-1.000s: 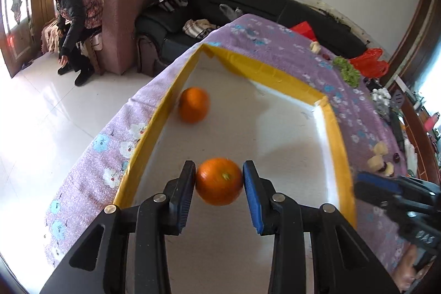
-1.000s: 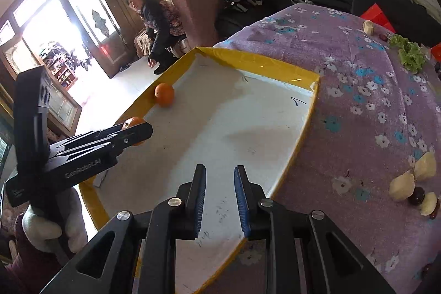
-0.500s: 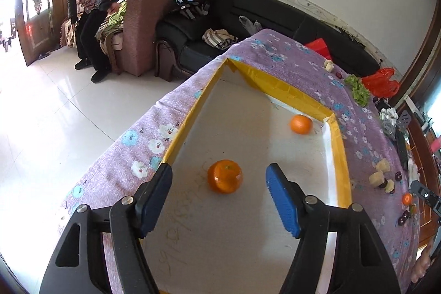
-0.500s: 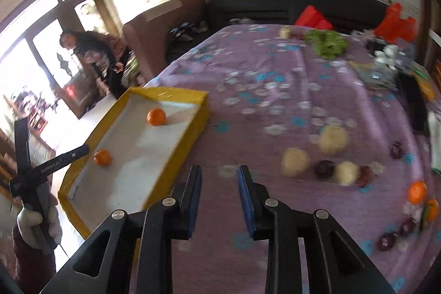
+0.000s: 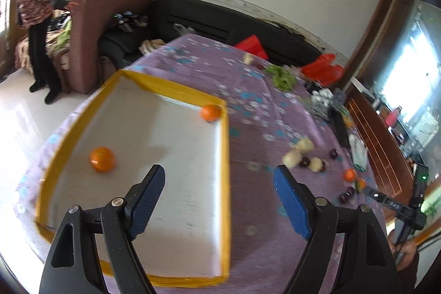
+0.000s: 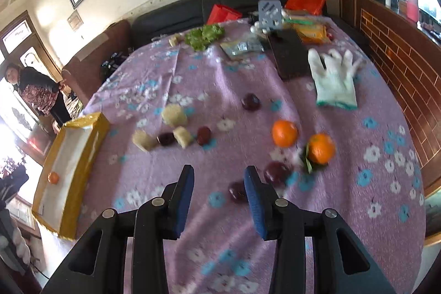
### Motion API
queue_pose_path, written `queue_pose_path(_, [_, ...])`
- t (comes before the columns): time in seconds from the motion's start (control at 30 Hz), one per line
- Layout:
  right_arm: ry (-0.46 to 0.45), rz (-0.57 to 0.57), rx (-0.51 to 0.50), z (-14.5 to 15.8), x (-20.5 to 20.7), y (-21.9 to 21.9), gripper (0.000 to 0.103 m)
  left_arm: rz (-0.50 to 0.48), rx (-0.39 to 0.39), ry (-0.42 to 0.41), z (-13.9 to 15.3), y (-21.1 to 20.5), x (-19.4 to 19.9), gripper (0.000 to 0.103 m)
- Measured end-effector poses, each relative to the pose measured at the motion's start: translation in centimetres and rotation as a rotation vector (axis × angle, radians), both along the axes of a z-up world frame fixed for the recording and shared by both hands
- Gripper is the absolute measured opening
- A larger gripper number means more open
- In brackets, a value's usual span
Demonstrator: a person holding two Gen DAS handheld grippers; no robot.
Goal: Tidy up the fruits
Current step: 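Return the left gripper to the table and grasp the round cake piece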
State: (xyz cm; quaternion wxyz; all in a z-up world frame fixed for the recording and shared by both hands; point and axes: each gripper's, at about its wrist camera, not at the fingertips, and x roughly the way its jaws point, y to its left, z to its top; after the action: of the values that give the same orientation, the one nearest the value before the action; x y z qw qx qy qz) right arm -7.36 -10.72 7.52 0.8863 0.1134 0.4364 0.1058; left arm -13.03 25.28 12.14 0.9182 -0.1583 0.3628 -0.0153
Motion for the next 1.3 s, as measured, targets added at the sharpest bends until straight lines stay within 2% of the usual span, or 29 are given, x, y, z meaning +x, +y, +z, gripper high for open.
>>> queue_pose_path(0.27, [0.061, 0.063, 0.016, -4.4, 1.3, 0.3, 0.041, -0.109, 0.004, 0.071, -2.0, -7.0, 4.4, 0.080])
queue_pose_path(0.37, [0.011, 0.058, -0.037, -4.3, 1.7, 0.6, 0.043, -0.130, 0.012, 0.098, -2.8, -8.7, 6.5, 0.080])
queue_pose_path(0.53, [-0.027, 0.107, -0.050, -4.1, 1.3, 1.3, 0.043, -0.159, 0.036, 0.126, -4.7, -11.3, 10.1, 0.080])
queue_pose_path(0.6, [-0.044, 0.147, 0.006, -4.0, 0.8, 0.9, 0.043, -0.162, 0.046, 0.136, -5.3, -12.0, 11.2, 0.080])
queue_pose_path(0.67, [-0.052, 0.188, 0.098, -3.9, 0.4, 0.3, 0.043, -0.157, 0.041, 0.154, -6.1, -12.3, 12.3, 0.080])
queue_pose_path(0.73, [-0.049, 0.196, 0.119, -4.0, 0.3, 0.1, 0.043, -0.154, 0.017, 0.170, -6.5, -12.4, 12.9, 0.080])
queue_pose_path(0.87, [-0.039, 0.194, 0.086, -4.3, 0.3, 0.5, 0.041, -0.147, -0.023, 0.176, -7.2, -12.0, 14.1, 0.080])
queue_pose_path(1.13, [-0.102, 0.152, -0.004, -3.5, 0.3, 0.8, 0.041, -0.131, -0.093, 0.200, -8.1, -11.4, 15.7, 0.080])
queue_pose_path(1.2, [-0.076, 0.135, -0.025, -4.3, 0.8, 0.8, 0.041, -0.129, -0.093, 0.203, -8.2, -11.4, 16.3, 0.080])
queue_pose_path(1.3, [-0.088, 0.123, -0.023, -4.4, 1.0, 0.5, 0.041, -0.154, -0.062, 0.196, -8.5, -12.4, 17.2, 0.080])
